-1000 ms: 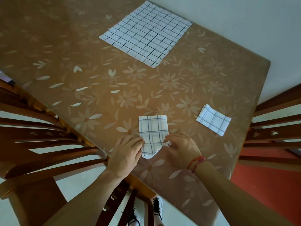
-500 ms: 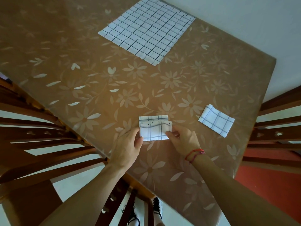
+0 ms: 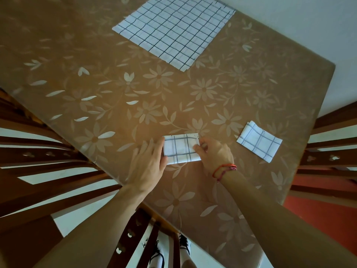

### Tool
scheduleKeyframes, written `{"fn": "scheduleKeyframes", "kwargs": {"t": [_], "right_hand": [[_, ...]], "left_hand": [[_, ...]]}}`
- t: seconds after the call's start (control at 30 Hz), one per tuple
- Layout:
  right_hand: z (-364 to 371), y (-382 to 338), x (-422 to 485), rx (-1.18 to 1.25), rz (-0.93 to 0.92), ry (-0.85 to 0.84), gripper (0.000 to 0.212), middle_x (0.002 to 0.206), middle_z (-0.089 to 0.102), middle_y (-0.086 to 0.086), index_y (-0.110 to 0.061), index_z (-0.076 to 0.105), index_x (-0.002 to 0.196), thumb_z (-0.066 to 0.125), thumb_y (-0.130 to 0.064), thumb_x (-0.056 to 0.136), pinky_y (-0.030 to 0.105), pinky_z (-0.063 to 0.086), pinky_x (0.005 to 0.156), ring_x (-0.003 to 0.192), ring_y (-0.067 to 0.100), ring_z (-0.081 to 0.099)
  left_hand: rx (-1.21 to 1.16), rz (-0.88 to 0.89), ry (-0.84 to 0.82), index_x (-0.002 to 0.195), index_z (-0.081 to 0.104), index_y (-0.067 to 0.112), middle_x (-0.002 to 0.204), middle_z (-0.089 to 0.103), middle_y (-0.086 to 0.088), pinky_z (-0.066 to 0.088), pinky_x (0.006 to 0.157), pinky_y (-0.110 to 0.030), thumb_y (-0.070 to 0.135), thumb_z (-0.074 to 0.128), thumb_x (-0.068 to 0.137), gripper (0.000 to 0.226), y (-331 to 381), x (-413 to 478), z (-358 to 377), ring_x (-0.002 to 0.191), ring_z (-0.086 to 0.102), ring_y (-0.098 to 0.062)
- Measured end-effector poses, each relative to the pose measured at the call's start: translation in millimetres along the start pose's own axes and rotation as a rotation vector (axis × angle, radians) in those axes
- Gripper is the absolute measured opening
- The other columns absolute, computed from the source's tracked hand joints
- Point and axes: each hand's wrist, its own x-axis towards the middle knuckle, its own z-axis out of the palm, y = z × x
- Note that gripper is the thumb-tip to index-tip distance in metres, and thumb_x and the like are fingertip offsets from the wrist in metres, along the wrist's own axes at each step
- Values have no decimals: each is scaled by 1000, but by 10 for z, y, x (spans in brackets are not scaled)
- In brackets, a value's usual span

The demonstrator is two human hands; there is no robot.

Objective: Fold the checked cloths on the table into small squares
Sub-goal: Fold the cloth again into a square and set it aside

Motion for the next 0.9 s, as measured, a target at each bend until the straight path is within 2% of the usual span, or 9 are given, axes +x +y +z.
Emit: {"fn": "scheduleKeyframes", "kwargs": {"t": [0.1, 0.23, 0.33, 0.4, 0.47, 0.53, 0.63, 0.73, 0.9], "right_hand": [[23, -5, 23, -27, 15, -3, 17, 80, 69, -5, -25, 59, 89, 58, -42, 89, 26, 39, 61, 73, 20, 61], [9, -24, 15, -19, -10, 10, 19, 85, 70, -4, -24, 61, 101, 59, -39, 89, 27, 41, 63, 78, 23, 63], [16, -54, -14, -62, -46, 63, 24, 87, 65, -1, -22, 54, 107, 59, -35, 88, 30, 43, 59, 75, 24, 61], [47, -107, -42, -138, -170, 197, 30, 95, 58, 4, -15, 55, 109, 61, -31, 84, 33, 47, 58, 76, 23, 57], [104, -209, -73, -205, -391, 294, 32, 102, 56, 10, -8, 58, 109, 60, -27, 83, 38, 51, 69, 84, 25, 54], [184, -332, -113, -275, -574, 195, 39, 125, 53, 14, -7, 55, 123, 53, -25, 88, 40, 47, 93, 108, 29, 53], [369, -450, -133, -348, -708, 11, 53, 154, 31, 16, -4, 36, 145, 36, -25, 97, 40, 25, 118, 144, 29, 26], [507, -402, -103, -416, -708, -58, 56, 157, 22, 19, 2, 27, 148, 23, -25, 100, 43, 23, 119, 147, 28, 17], [549, -219, -43, -582, -726, -126, 60, 159, 5, 22, 3, 14, 151, 21, -35, 105, 47, 14, 120, 149, 31, 1]], "left_hand": [[26, 55, 26, 136, 48, 9, 120, 56, -10, 47, 81, -41, 27, 64, 89, 52, -21, 1, -28, 102, 54, -27], [53, 163, -37, 141, 45, 10, 148, 42, -7, 42, 100, -43, 25, 48, 98, 46, -38, -1, -13, 133, 42, -23], [83, 148, -94, 143, 43, 7, 154, 37, -8, 33, 110, -45, 27, 35, 103, 46, -71, -23, 41, 142, 33, -22], [83, 136, -127, 144, 42, 6, 154, 36, -9, 31, 112, -47, 30, 28, 102, 50, -73, -35, 72, 144, 31, -23], [75, 134, -147, 145, 41, 5, 155, 35, -10, 31, 113, -48, 30, 25, 102, 52, -68, -35, 98, 145, 29, -24], [74, 137, -150, 145, 41, 4, 154, 36, -11, 30, 114, -48, 29, 25, 102, 52, -63, -37, 113, 145, 28, -24], [91, 151, -144, 145, 40, 2, 153, 37, -14, 24, 118, -45, 29, 28, 101, 53, -70, -54, 139, 146, 26, -24], [93, 154, -145, 148, 33, 1, 156, 30, -13, 15, 121, -40, 32, 28, 102, 56, -85, -66, 154, 148, 20, -22], [103, 137, -155, 152, 24, 2, 160, 22, -11, 11, 122, -37, 32, 25, 103, 57, -73, -61, 149, 149, 12, -20]]}}
